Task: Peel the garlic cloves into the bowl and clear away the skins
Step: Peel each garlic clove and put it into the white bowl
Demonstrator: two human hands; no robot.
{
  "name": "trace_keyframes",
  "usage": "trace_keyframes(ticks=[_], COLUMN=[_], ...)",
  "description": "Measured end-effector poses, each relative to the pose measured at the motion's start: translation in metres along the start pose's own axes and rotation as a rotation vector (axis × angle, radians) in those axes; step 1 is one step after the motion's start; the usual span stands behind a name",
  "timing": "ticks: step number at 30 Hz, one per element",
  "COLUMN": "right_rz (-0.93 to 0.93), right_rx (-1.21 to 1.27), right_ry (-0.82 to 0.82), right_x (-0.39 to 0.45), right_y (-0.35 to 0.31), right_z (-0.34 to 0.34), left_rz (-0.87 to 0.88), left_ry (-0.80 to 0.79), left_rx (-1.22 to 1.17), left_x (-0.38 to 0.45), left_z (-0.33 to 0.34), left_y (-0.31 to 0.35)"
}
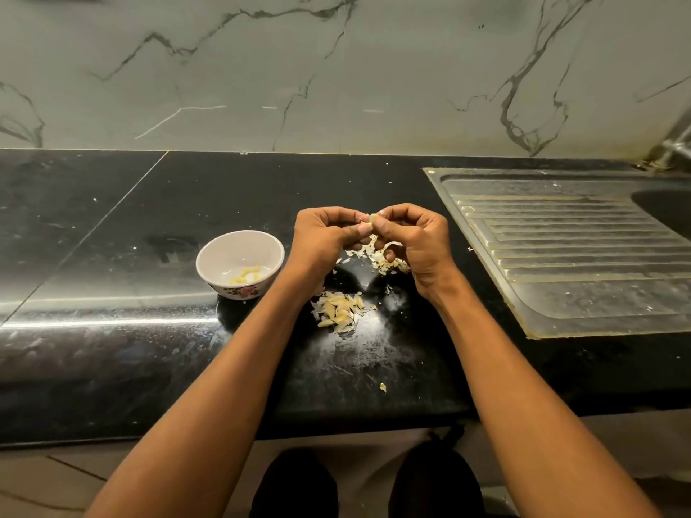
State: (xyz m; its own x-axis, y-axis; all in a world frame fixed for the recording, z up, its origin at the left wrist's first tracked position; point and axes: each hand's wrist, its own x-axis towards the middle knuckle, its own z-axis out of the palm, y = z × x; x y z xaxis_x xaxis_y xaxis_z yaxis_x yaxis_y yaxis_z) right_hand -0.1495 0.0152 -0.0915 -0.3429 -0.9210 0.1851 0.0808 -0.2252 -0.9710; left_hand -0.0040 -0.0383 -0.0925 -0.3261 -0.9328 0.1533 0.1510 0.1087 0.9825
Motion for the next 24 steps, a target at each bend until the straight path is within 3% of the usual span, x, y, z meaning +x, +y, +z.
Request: trace_keyframes(ticks=[9,17,24], right_rz=[0.02,-0.005,-0.029], right_rx=[-0.084,-0.155,-0.218], right_ry=[-0.007,-0.02,-0.077], right_x=[-0.0005,0.0005,-0.0005], right_y=[-0.0013,0.0,0.0025], right_z=[-0.0007,0.001,0.0039], left_rz=[-0.034,-0.102,-0.156], left_ry=[-0.033,-0.038,-0.004], left_rx=[-0.072,-0.285,-0.214], left_x=[-0.0032,-0.0035,-0.0044], left_z=[-0.0003,-0.0007,0.0047], left_y=[0.0015,0.0054,0.0031])
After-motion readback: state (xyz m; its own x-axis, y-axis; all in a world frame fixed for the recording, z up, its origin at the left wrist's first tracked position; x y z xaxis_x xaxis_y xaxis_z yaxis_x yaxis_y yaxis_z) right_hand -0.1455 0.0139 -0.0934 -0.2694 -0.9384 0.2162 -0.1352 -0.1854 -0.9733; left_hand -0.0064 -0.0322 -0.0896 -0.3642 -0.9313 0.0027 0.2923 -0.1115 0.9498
